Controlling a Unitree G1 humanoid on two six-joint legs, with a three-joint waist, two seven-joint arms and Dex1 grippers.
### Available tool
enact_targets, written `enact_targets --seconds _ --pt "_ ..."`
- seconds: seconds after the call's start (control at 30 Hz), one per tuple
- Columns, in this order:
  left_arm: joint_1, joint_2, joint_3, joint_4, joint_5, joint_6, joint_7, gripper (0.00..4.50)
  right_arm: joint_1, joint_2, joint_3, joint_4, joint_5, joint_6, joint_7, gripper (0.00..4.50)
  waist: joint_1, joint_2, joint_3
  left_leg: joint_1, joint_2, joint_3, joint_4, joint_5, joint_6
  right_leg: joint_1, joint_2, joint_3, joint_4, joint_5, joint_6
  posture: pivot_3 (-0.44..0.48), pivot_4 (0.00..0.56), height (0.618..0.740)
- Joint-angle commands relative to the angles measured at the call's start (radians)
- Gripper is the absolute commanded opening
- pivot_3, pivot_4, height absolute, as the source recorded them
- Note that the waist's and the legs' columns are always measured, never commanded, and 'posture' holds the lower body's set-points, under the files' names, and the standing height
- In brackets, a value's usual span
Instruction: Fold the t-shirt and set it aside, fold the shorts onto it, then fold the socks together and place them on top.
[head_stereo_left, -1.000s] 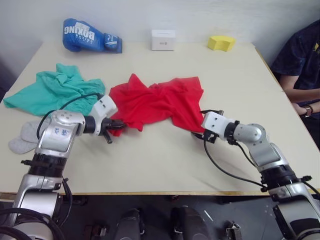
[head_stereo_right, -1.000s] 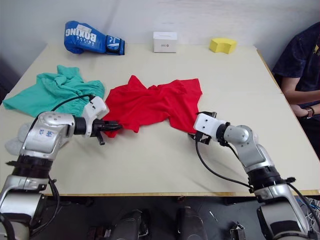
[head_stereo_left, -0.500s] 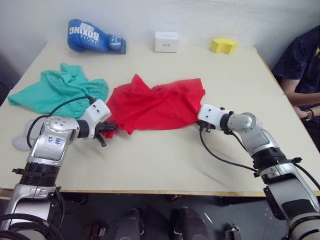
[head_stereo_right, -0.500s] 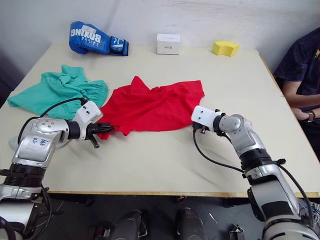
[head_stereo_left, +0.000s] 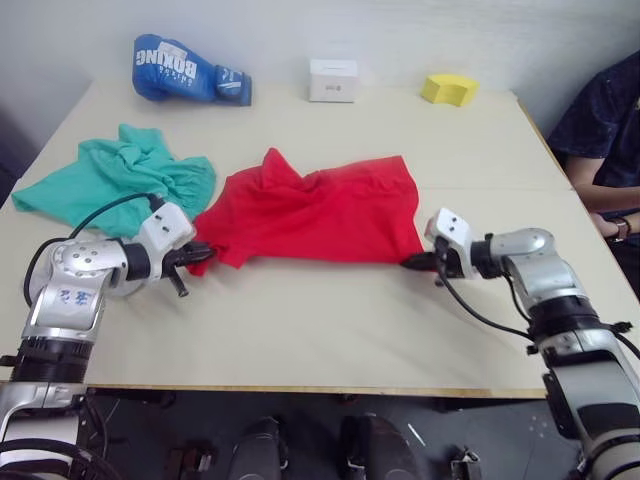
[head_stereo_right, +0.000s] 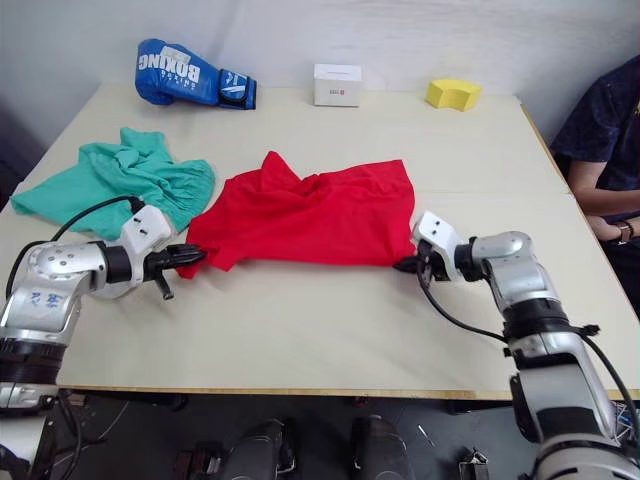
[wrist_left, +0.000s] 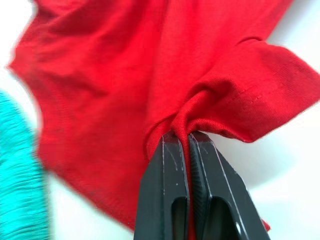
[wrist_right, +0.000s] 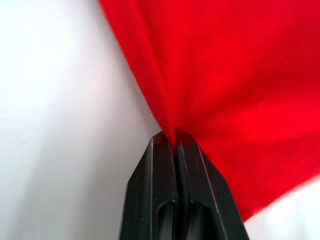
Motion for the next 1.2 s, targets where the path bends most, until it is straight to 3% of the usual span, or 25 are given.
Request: enact_targets --seconds 0.03,0.17,0.33,0.47,0.63,0.77,0.9,1.07,1.13,1.2 --pt "0.13 0.091 0.105 -0.085 -0.067 0.013 -0.089 0.0 0.113 -0.134 -0.011 -0.246 0.099 0.116 0.168 0.02 -0.004 0.004 0.002 -0.001 0.0 0.001 0.0 -0.001 0.001 -0.001 0.0 0.0 -0.001 0.0 0.0 0.0 0.15 0.74" --pt "0.371 0.21 0.16 -0.233 -0.141 0.142 -0.22 0.0 0.264 -0.296 -0.047 -0.515 0.244 0.291 0.204 0.02 -0.008 0.008 0.005 -0.002 0.001 0.001 -0.001 -0.003 0.001 -0.002 0.0 0.0 -0.005 0.0 0.001 0.0 0.15 0.74" --pt "0.498 0.248 0.22 -0.327 -0.203 0.233 -0.242 0.0 0.371 -0.396 -0.094 -0.681 0.378 0.401 0.177 0.02 0.003 0.012 0.008 0.0 0.002 -0.001 -0.001 -0.01 0.0 -0.001 0.0 0.0 -0.007 0.0 0.0 0.0 0.15 0.74" --pt "0.472 0.232 0.223 -0.322 -0.216 0.232 -0.219 0.0 0.379 -0.373 -0.144 -0.689 0.418 0.409 0.099 0.02 0.002 0.016 0.01 0.0 0.002 -0.001 -0.002 -0.01 0.0 -0.001 0.0 0.001 -0.012 0.002 -0.003 0.0 0.15 0.74" --pt "0.349 0.217 0.186 -0.3 -0.261 0.259 -0.226 0.0 0.336 -0.34 -0.165 -0.622 0.411 0.352 0.062 0.02 0.002 0.016 0.01 -0.001 0.002 0.0 -0.004 -0.01 0.0 -0.001 0.0 0.002 -0.014 0.003 -0.002 0.0 0.15 0.74" --pt "-0.028 0.067 0.131 -0.121 -0.179 0.101 -0.039 0.0 0.102 -0.196 -0.212 -0.346 0.306 0.089 -0.094 0.02 0.003 0.017 0.012 -0.003 0.001 0.002 -0.002 -0.004 -0.001 -0.003 0.001 0.0 -0.013 0.003 0.0 0.0 0.15 0.74" --pt "-0.491 -0.065 0.105 0.241 0.052 -0.247 0.358 0.0 -0.27 -0.079 -0.273 0.013 0.156 -0.213 -0.414 0.02 0.001 0.012 0.018 -0.013 -0.001 0.003 0.004 0.006 0.004 -0.011 0.002 0.0 -0.008 0.012 0.006 0.0 0.15 0.74" --pt "-0.91 -0.06 0.103 0.576 0.223 -0.701 0.72 0.0 -0.582 -0.066 -0.331 0.299 0.014 -0.632 -0.762 0.02 -0.003 0.01 0.02 -0.021 -0.002 0.012 0.001 0.012 0.006 -0.022 0.003 0.003 -0.007 0.018 0.008 0.0 0.15 0.74" --pt "-1.043 -0.043 0.106 0.655 0.239 -0.807 0.783 0.0 -0.62 -0.081 -0.332 0.336 -0.027 -0.754 -0.829 0.02 -0.002 0.01 0.02 -0.022 -0.001 0.017 0.0 0.009 0.008 -0.024 0.002 0.001 -0.009 0.017 0.009 0.0 0.15 0.74" --pt "-1.107 -0.035 0.105 0.695 0.216 -0.854 0.741 0.0 -0.617 -0.095 -0.321 0.349 -0.063 -0.838 -0.855 0.02 -0.003 0.01 0.02 -0.023 -0.001 0.02 0.001 0.006 0.009 -0.025 0.0 -0.003 -0.01 0.017 0.009 0.0 0.15 0.74"
